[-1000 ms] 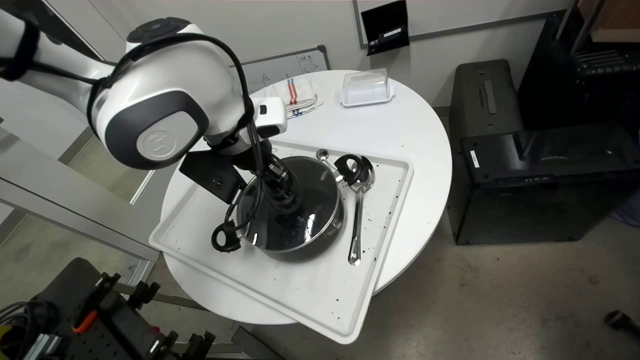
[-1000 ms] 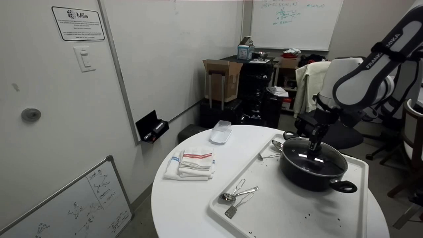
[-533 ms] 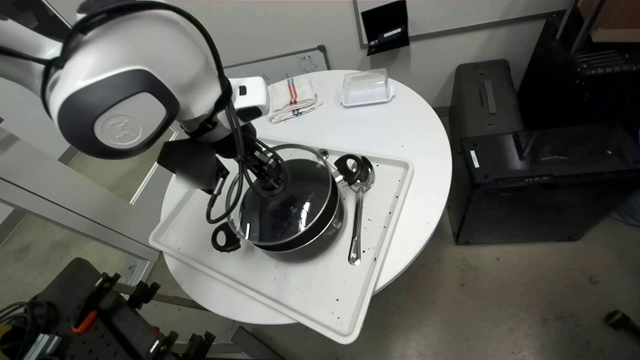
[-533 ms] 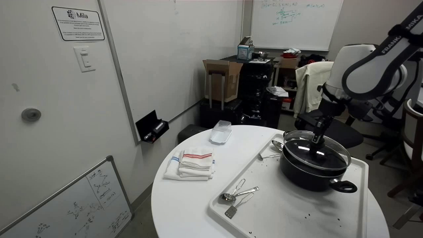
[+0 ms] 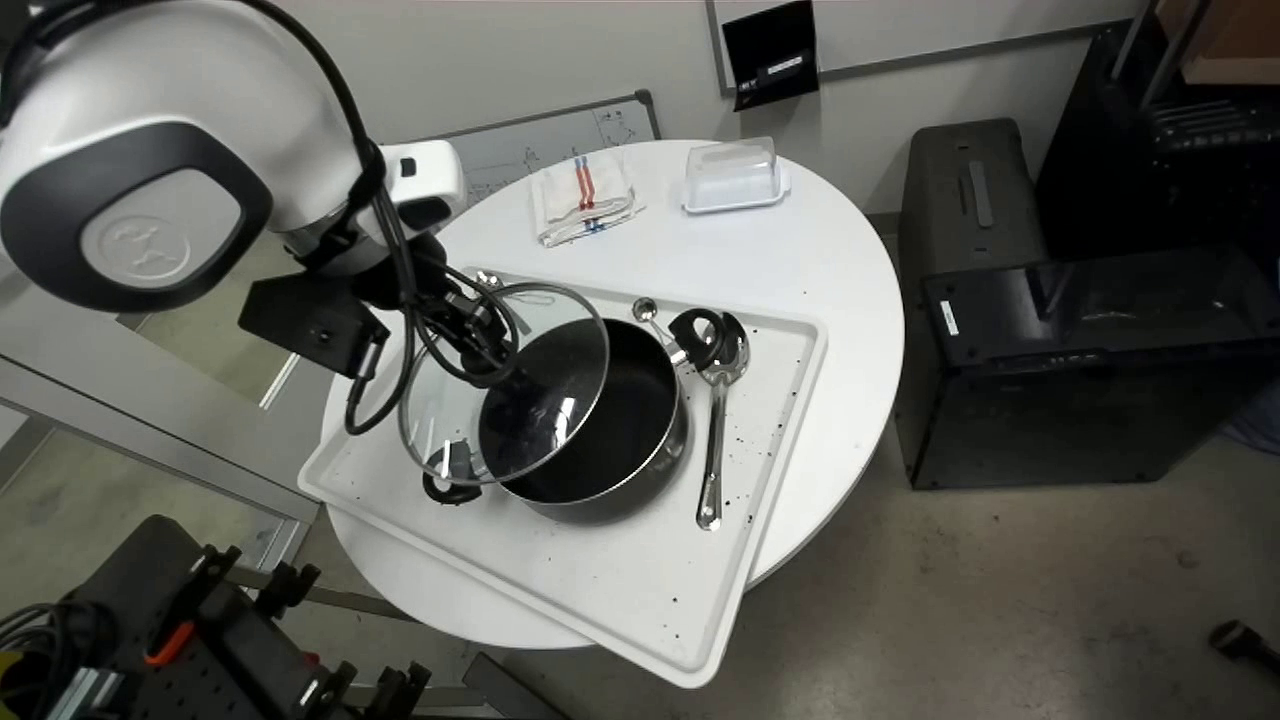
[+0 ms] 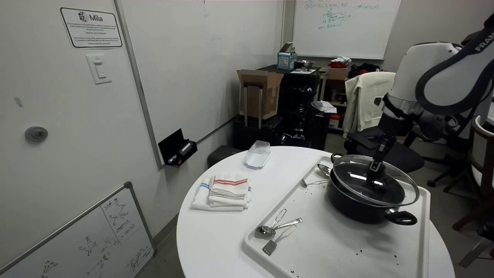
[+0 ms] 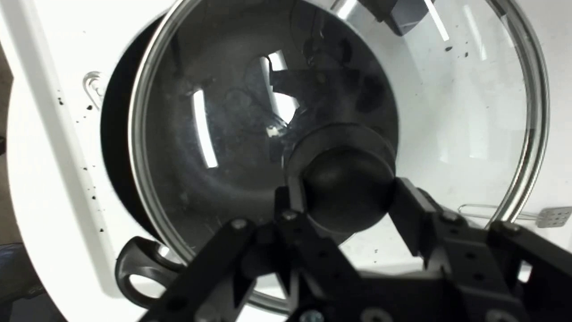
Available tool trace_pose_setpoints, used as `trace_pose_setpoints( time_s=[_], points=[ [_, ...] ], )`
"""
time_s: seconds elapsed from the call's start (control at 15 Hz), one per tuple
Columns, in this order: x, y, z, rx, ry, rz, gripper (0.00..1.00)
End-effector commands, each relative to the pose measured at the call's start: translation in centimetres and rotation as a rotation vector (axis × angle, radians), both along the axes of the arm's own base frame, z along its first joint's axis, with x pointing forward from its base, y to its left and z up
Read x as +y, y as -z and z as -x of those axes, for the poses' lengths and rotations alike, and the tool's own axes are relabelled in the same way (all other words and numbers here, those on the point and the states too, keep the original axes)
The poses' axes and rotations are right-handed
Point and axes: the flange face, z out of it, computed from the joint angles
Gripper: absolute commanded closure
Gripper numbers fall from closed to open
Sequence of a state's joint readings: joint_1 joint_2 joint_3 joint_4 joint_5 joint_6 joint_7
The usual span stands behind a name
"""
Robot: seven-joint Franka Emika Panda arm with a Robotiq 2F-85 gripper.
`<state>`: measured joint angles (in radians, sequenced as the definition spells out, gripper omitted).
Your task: Remove the lid from the black pot
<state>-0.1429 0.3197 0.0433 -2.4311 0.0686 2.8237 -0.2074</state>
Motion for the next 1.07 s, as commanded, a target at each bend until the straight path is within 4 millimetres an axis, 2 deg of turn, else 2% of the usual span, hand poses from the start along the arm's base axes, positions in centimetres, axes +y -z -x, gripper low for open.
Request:
trace_pose_setpoints(
  time_s=[0.0,0.33,0.67,0.8,1.0],
  points=[
    [3.6,-0.4,1.3,-0.002,-0.087,0.016,0.75],
    [10.2,1.0,2.5,0.016,-0.228,0.046,0.75],
    [17.1,1.9,2.7,0.000,-0.317,0.067,0.75],
    [19.2,2.7,2.7,-0.008,-0.342,0.075,0.75],
    [21.3,4.1,2.1,-0.016,-0.354,0.076,0.75]
  ],
)
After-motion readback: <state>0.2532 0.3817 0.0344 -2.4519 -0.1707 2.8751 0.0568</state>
